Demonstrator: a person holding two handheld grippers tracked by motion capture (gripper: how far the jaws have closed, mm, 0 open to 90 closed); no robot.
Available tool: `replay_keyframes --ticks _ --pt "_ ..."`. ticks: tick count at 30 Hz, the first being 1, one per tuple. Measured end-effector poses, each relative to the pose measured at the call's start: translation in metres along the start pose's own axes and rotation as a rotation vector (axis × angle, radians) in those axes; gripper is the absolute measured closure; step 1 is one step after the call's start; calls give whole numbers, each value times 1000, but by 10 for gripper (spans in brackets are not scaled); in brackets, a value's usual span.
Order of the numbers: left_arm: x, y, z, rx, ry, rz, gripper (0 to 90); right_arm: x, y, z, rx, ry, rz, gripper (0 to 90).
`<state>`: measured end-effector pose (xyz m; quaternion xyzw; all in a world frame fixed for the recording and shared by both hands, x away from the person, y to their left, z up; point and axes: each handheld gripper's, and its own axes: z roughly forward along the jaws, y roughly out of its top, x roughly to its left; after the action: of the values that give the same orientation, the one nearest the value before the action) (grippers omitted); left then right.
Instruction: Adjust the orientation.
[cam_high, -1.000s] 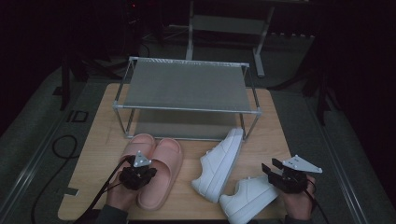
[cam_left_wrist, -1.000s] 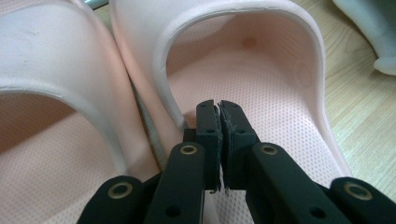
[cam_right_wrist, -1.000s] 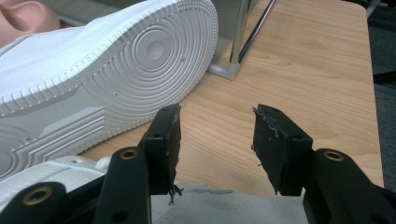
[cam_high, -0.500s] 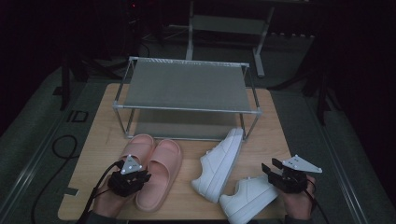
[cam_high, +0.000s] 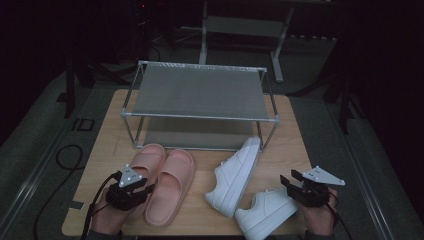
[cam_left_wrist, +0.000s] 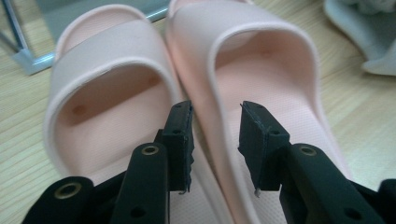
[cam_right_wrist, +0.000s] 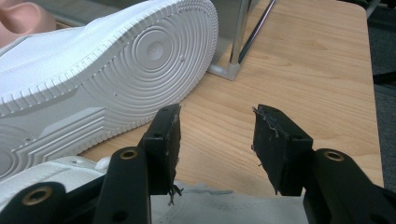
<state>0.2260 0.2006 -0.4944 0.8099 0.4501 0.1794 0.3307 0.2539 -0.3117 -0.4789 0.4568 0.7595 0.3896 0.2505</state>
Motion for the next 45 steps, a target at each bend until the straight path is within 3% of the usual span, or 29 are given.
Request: replay_keyframes --ticks 5,14,23,24,27,32,35,38,42,45 --pt "-2 0 6 3 23 0 610 0 0 0 -1 1 0 507" --pt "0 6 20 -12 36 -57 583 0 0 0 -3 0 0 505" --pt "-7 10 23 -20 100 -53 537 0 0 0 -6 1 1 504" --pt "-8 10 21 -21 126 -51 537 0 0 0 -8 2 3 504" --pt "-6 10 23 -8 134 -64 507 0 0 0 -9 3 3 504" --pt "0 12 34 12 81 -107 457 -1 0 0 -9 5 4 503" --pt "0 12 38 12 95 -120 404 -1 0 0 -10 5 3 503" --pt "3 12 43 11 73 -141 393 -1 0 0 -11 5 3 503" --pt "5 14 48 -4 43 -168 405 0 0 0 -10 4 3 503" --pt "6 15 51 1 43 -173 454 0 0 0 -9 4 3 503"
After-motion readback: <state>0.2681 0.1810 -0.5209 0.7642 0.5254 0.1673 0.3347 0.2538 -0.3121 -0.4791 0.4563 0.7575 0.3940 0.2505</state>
